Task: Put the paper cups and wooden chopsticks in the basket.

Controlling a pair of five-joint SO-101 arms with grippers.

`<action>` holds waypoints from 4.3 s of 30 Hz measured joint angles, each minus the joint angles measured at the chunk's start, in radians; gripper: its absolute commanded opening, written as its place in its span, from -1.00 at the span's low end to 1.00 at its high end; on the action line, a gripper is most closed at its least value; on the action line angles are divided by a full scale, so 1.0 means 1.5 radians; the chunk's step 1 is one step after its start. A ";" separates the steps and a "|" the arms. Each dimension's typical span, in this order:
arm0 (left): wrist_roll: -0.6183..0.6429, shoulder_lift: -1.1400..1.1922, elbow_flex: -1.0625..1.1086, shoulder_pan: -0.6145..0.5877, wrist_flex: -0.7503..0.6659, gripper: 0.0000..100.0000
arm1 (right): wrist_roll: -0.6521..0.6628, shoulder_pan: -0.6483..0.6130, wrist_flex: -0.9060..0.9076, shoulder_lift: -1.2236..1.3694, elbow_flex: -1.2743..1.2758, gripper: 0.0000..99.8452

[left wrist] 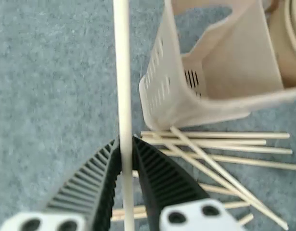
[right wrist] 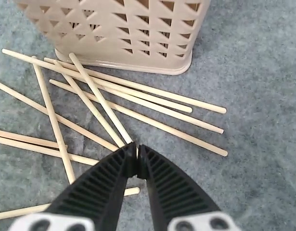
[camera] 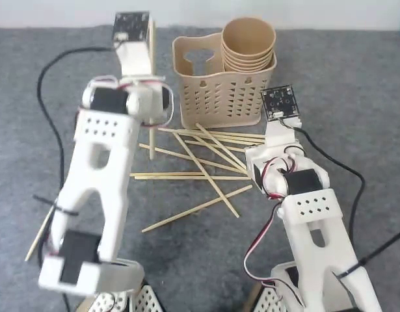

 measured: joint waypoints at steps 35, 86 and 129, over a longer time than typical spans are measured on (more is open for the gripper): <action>-0.004 0.578 -0.987 0.082 -0.115 -0.98 | 0.019 0.000 0.000 0.000 0.000 -0.98; -0.218 0.307 -0.814 -0.184 0.319 -0.52 | 0.020 -0.028 0.138 0.000 -0.023 -0.98; -0.627 0.070 0.457 -0.551 -0.223 -0.52 | 0.077 -0.206 0.071 0.099 -0.008 -0.79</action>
